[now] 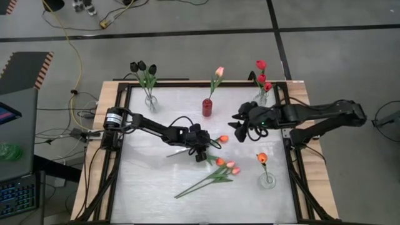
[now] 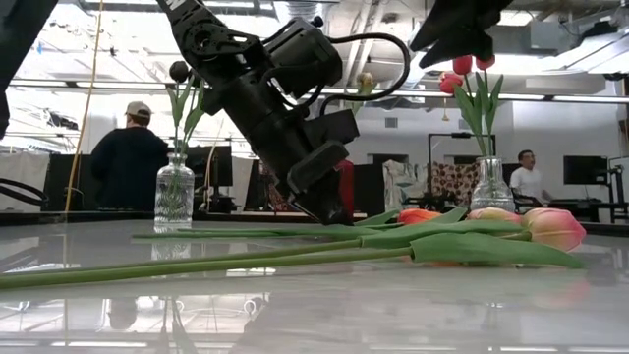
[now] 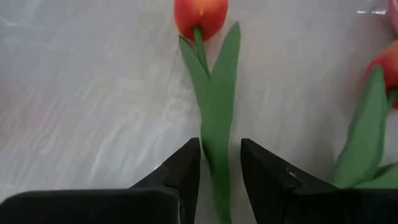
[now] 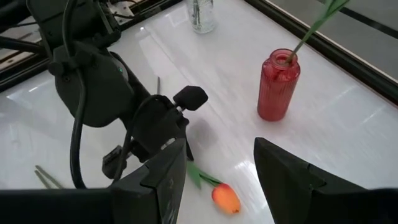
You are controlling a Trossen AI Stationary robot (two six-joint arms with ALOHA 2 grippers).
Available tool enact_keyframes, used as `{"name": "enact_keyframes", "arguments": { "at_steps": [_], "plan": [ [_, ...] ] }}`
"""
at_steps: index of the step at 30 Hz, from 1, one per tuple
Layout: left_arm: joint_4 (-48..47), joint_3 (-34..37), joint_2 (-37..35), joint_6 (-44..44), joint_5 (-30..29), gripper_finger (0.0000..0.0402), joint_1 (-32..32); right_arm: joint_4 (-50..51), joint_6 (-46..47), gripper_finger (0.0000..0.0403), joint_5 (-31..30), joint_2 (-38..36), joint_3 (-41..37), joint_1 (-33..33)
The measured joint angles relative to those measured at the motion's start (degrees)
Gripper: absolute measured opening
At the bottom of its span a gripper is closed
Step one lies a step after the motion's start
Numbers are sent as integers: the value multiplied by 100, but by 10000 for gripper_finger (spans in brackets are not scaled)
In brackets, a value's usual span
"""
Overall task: Sort flowers into vase by color
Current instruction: Put the top orange flower into the bottom transparent vase
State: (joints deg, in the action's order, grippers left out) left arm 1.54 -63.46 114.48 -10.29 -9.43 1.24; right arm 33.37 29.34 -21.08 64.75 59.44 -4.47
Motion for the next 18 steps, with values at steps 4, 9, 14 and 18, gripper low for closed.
{"name": "enact_keyframes", "arguments": {
  "at_steps": [4, 9, 14, 18],
  "plan": [
    [-38, 0, 0, -6, -30, 71, 0, -12, 2, 217, 0, 115, 0, 0],
    [-7, 3, 0, -10, -144, 13, 0, -70, 21, 217, 2, 114, 0, 0],
    [179, 13, 9, -340, -177, 11, -22, -248, 22, 217, 9, -23, 0, 0],
    [316, -95, 4, -454, -193, 6, -79, -226, 20, 217, 15, -255, 0, 0]
  ]
}}
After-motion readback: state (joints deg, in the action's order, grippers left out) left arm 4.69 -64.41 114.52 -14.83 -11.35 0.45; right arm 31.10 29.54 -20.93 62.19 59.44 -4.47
